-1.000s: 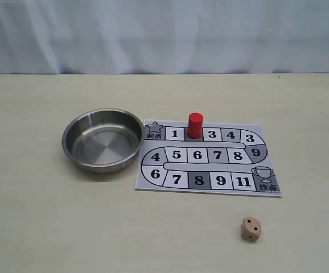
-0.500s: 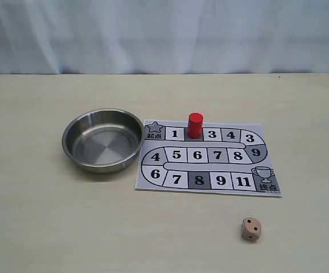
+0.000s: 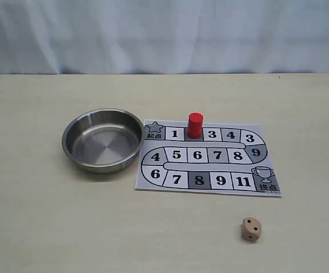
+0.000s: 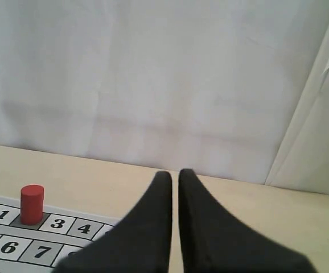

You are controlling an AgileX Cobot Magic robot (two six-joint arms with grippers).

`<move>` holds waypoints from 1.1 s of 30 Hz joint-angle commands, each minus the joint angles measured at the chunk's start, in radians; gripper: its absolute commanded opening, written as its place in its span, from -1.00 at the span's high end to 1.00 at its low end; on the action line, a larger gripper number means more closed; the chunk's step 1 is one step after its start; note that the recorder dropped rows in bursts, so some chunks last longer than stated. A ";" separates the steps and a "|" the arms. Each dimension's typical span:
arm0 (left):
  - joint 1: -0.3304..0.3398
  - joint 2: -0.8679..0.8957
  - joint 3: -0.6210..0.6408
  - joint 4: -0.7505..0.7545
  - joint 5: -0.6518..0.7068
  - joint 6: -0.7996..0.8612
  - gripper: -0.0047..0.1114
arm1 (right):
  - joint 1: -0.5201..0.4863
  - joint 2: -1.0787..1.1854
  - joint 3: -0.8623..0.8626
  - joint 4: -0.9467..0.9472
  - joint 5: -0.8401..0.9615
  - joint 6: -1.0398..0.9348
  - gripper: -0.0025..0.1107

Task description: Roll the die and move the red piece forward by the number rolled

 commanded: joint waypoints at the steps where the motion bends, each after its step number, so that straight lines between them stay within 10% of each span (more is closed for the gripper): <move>1: 0.000 -0.001 -0.005 0.001 -0.009 0.000 0.92 | 0.002 -0.004 0.003 0.003 0.008 0.001 0.89; 33: 0.000 -0.001 -0.005 0.001 -0.012 0.000 0.92 | 0.002 -0.004 0.003 -0.438 0.090 0.469 0.89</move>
